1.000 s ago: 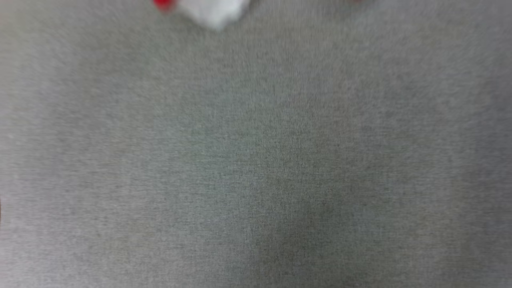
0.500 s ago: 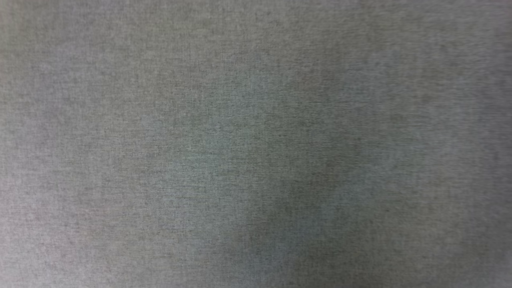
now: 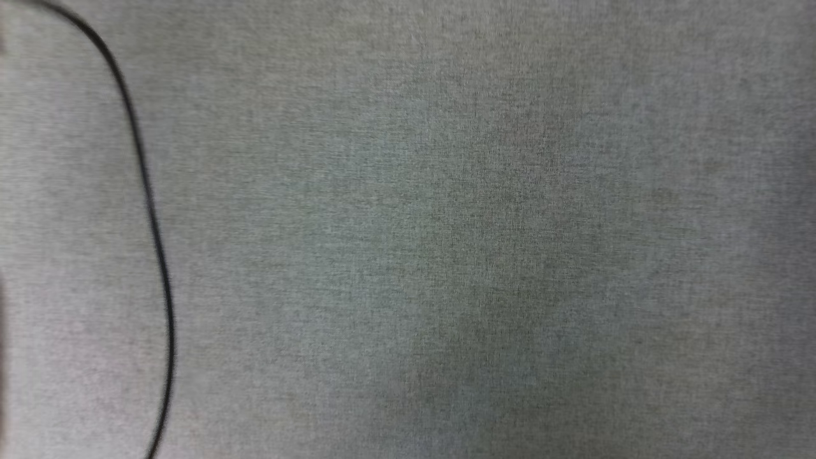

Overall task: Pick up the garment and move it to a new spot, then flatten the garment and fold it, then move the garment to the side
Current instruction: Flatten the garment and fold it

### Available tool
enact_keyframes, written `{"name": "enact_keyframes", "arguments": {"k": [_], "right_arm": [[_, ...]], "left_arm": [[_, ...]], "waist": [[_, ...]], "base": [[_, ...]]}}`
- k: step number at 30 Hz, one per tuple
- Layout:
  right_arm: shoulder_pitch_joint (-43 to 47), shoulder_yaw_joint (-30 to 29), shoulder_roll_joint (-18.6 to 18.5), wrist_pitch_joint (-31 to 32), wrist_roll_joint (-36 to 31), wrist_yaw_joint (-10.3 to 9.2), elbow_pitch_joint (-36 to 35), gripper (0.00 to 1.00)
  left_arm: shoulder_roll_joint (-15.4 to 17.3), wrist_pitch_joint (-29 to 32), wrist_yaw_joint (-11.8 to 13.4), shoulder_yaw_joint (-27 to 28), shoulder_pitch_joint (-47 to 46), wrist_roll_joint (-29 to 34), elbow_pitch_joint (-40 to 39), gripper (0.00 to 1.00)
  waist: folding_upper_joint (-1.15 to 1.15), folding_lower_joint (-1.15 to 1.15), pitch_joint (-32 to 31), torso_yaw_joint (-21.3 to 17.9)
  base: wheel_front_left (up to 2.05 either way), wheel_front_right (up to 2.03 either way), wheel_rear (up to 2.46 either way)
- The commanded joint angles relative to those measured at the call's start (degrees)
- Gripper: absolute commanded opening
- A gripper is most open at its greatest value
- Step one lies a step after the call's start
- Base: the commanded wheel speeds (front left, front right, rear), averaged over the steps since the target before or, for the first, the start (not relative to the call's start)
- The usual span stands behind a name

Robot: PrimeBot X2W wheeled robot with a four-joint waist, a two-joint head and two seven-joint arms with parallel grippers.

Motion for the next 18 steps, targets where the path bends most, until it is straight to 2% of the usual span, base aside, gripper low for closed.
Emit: {"name": "enact_keyframes", "arguments": {"k": [1,2,4,5,12,18], "right_arm": [[0.9,-0.2,-0.6,-0.4,0.3,-0.08,0.2,0.00],[8.3,0.3,-0.8,-2.7,3.6,-0.09,0.4,0.00],[12.1,0.9,-0.8,-3.7,5.7,-0.08,0.2,0.00],[12.1,0.9,-0.8,-3.7,5.7,-0.08,0.2,0.00],[26.6,4.5,-1.7,-4.8,11.9,-0.08,-1.4,0.00],[39.7,7.0,-1.9,-2.6,17.3,-0.08,-3.1,0.00]], "left_arm": [[-0.2,-0.1,0.1,0.3,1.0,-0.3,-0.2,0.00],[-2.3,-0.1,-0.6,0.6,11.6,-0.1,-3.8,0.00],[-3.5,-0.1,-0.6,0.6,17.2,-0.1,-5.7,0.00],[-3.5,-0.1,-0.6,0.6,17.2,-0.1,-5.7,0.00],[-6.7,-0.1,-1.8,-0.7,35.4,0.2,-9.6,0.00],[-7.3,-0.1,-3.4,-2.4,48.0,-0.7,-9.2,0.00]], "waist": [[0.00,-0.01,-0.9,0.3],[0.00,-0.01,-4.5,0.8],[0.00,-0.01,-6.7,1.1],[0.00,-0.01,-6.7,1.1],[0.00,-0.01,-15.4,2.0],[0.00,-0.01,-21.9,2.4]], "base": [[0.00,0.00,0.00],[0.00,0.00,0.00],[0.00,0.00,0.00],[0.00,0.00,0.00],[0.00,0.00,0.00],[0.00,0.00,0.00]]}}
